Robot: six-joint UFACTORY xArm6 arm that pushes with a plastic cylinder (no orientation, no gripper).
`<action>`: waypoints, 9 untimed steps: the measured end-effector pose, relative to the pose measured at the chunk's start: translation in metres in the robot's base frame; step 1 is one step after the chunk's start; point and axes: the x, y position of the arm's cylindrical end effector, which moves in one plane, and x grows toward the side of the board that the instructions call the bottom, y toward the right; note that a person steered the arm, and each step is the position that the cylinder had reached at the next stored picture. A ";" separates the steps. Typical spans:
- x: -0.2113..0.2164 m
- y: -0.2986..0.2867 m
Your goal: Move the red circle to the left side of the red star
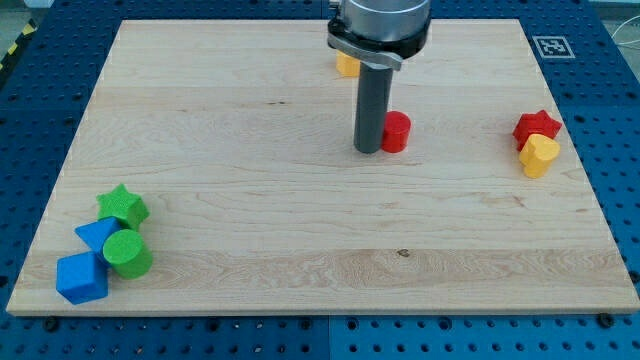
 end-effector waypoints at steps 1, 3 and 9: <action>-0.017 0.001; -0.029 0.040; 0.019 0.091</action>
